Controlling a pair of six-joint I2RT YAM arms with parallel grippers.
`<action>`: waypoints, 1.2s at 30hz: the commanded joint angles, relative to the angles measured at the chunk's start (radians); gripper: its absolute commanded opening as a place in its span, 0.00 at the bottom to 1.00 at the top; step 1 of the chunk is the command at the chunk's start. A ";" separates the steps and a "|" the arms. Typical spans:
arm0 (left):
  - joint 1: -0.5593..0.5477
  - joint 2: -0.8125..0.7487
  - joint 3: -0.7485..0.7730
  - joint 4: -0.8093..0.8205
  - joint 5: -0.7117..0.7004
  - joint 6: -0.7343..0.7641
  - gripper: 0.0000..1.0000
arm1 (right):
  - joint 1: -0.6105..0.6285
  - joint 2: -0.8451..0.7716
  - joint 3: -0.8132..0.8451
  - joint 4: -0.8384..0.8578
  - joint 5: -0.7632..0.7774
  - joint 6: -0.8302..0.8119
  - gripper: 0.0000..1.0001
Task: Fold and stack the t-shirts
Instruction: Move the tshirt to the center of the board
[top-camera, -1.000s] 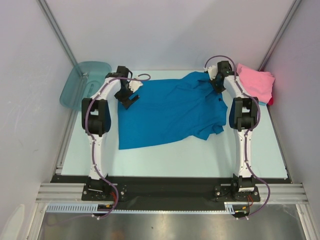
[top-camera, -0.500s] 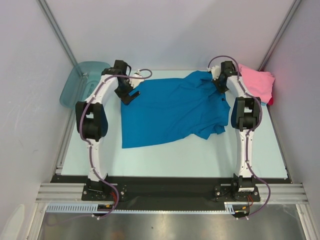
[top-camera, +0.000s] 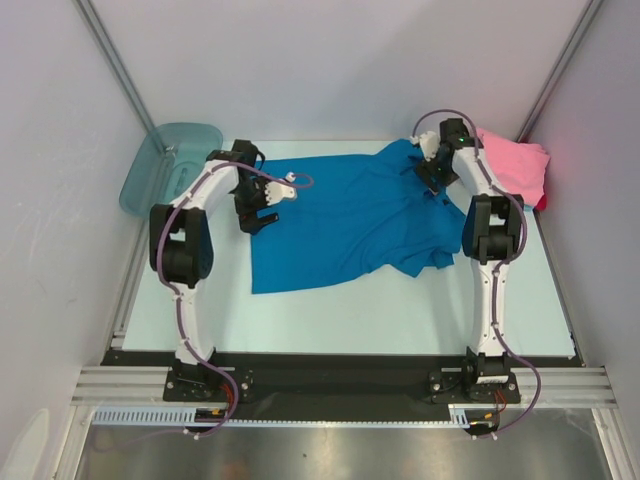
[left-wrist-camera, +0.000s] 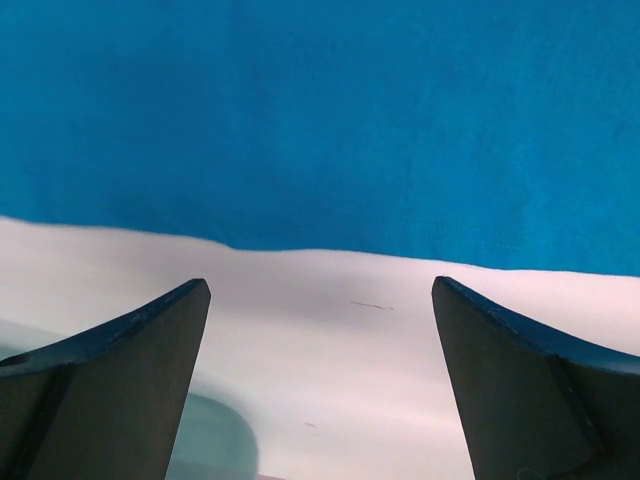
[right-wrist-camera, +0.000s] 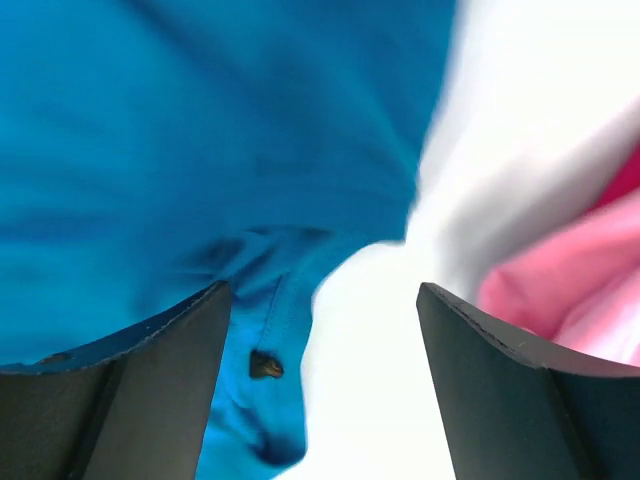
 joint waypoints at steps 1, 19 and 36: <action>-0.023 0.038 0.084 -0.059 0.051 0.233 0.99 | 0.082 -0.141 0.035 -0.052 -0.008 -0.028 0.82; -0.049 0.299 0.320 -0.176 0.025 0.345 1.00 | 0.162 -0.310 0.015 -0.067 0.141 -0.056 0.82; -0.014 0.317 0.234 -0.217 -0.100 0.087 1.00 | 0.168 -0.275 0.115 -0.050 0.127 -0.083 0.84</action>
